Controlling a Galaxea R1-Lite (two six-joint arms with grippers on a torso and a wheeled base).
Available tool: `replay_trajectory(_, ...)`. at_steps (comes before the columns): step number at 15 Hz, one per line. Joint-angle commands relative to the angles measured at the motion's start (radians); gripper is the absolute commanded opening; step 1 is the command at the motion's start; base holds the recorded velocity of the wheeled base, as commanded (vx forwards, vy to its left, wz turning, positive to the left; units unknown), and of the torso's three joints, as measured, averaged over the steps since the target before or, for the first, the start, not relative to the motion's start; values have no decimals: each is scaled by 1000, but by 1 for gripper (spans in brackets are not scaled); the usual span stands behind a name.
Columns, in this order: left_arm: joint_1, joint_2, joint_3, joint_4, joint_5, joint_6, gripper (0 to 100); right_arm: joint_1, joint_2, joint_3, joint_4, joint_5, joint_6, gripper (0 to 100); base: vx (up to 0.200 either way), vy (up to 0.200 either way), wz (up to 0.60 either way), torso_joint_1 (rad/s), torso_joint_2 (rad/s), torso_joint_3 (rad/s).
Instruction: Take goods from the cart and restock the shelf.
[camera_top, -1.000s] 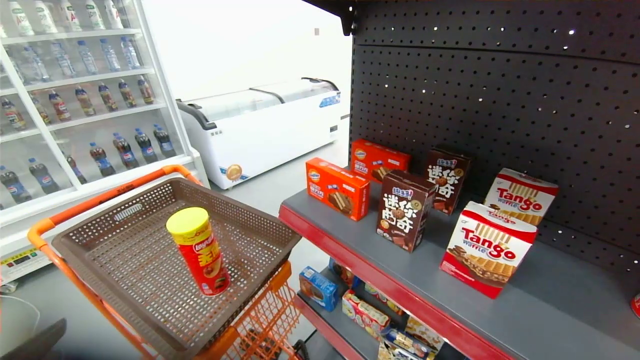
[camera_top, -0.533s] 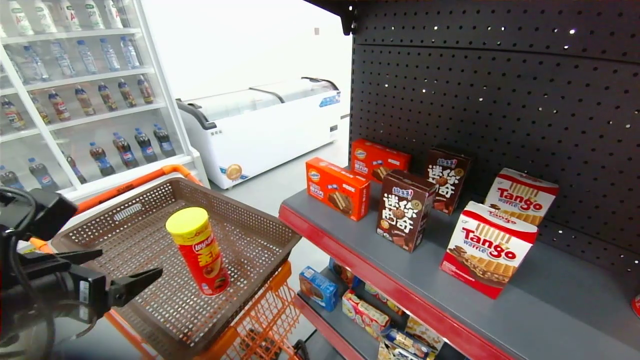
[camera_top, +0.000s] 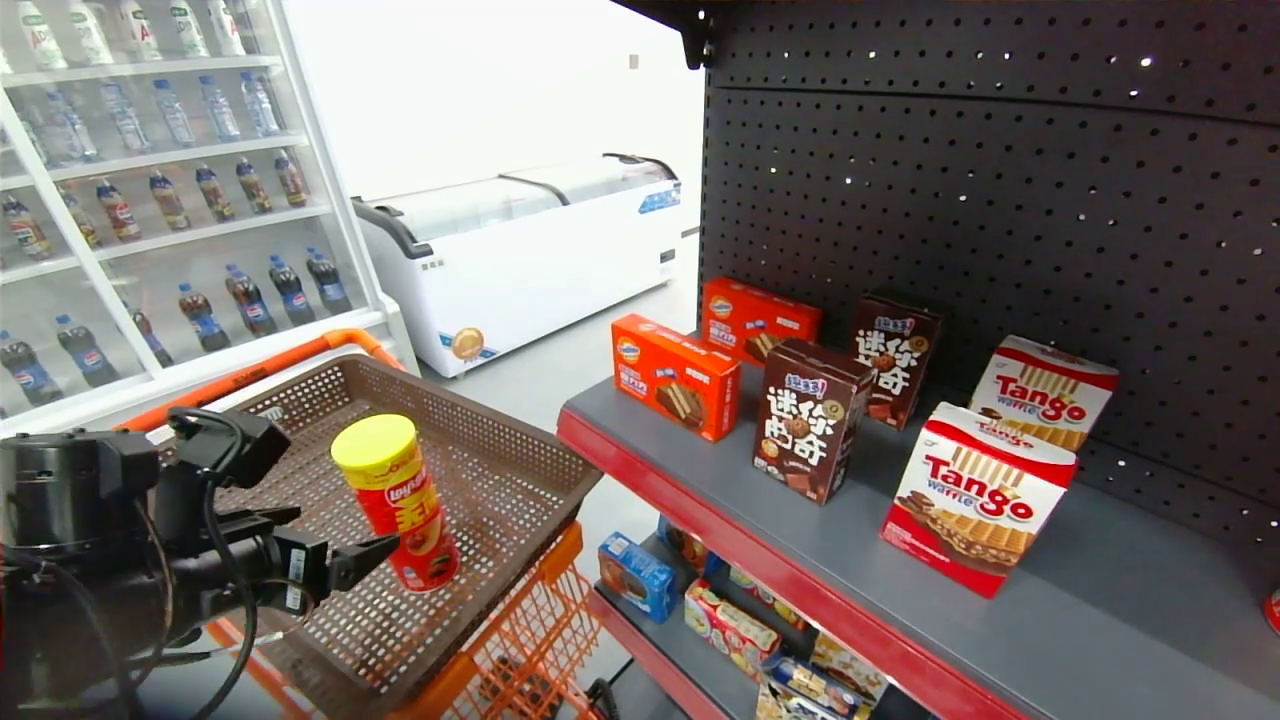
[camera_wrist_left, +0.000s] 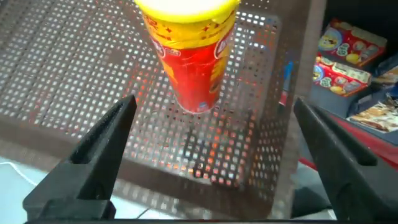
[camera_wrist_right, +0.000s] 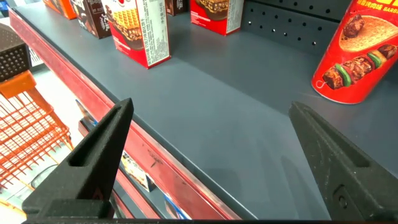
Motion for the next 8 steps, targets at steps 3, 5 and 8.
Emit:
replay_trajectory(3,0,269,-8,-214,-2,12,100,0,1,0,0,1,0,100,0,0,0,0,0,0)
replay_trajectory(5,-8,334,-8,-286,-1,19,100,0,1,0,0,1,0,100,0,0,0,0,0,0)
replay_trajectory(8,-29,424,-20,-400,-1,19,100,0,1,0,0,1,0,100,0,0,0,0,0,0)
